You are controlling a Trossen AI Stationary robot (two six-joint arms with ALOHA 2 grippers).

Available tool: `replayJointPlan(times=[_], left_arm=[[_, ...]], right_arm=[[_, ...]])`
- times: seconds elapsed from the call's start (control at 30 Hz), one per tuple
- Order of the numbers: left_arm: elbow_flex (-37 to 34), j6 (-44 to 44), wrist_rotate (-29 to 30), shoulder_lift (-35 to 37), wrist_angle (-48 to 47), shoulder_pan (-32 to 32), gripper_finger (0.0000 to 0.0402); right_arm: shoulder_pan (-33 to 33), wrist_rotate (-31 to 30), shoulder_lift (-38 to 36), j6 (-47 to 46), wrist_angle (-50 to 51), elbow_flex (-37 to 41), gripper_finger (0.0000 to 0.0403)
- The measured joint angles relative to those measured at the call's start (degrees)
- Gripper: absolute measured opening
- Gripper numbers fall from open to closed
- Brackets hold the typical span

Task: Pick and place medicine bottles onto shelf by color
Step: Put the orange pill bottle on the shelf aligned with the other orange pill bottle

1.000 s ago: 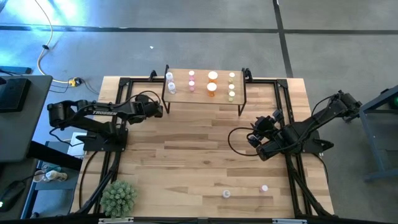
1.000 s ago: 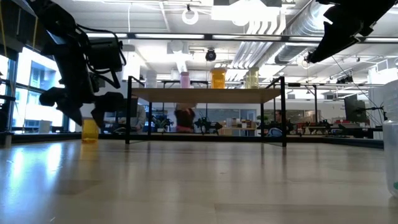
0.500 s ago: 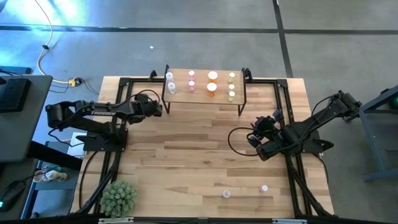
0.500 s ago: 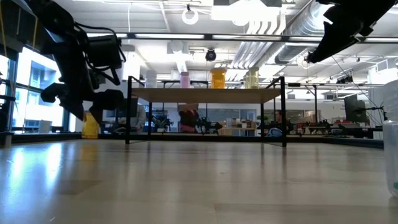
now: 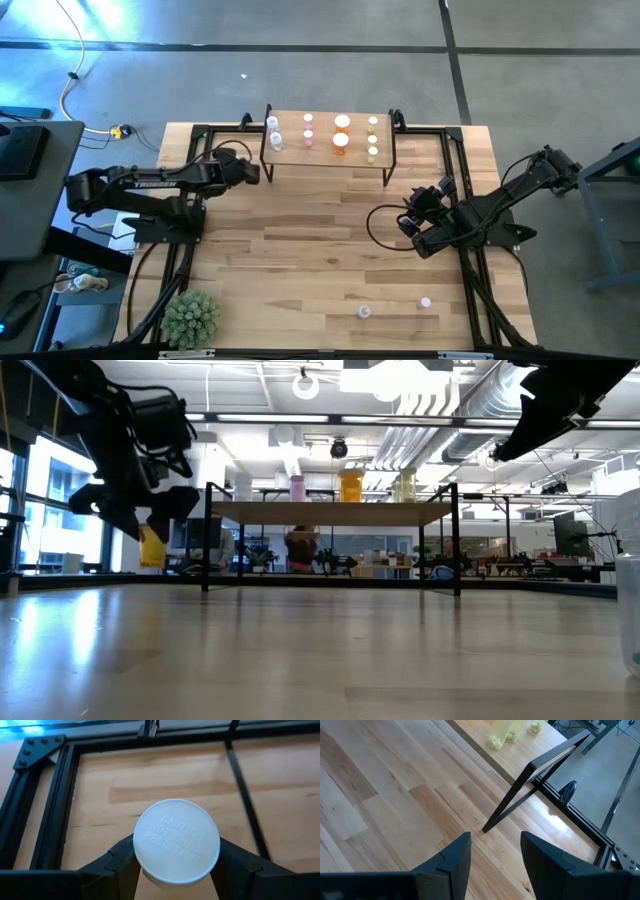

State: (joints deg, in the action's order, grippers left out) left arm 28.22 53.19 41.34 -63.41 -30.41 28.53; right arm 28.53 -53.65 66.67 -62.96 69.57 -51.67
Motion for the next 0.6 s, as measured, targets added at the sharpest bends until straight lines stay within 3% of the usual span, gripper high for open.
replayJointPlan(times=[0.6], left_arm=[[11.5, -15.0, 0.7, 8.9, -1.3, 0.0, 0.0191]], right_arm=[[0.0, 0.0, 0.0, 0.0, 0.0, 0.0, 0.0163]])
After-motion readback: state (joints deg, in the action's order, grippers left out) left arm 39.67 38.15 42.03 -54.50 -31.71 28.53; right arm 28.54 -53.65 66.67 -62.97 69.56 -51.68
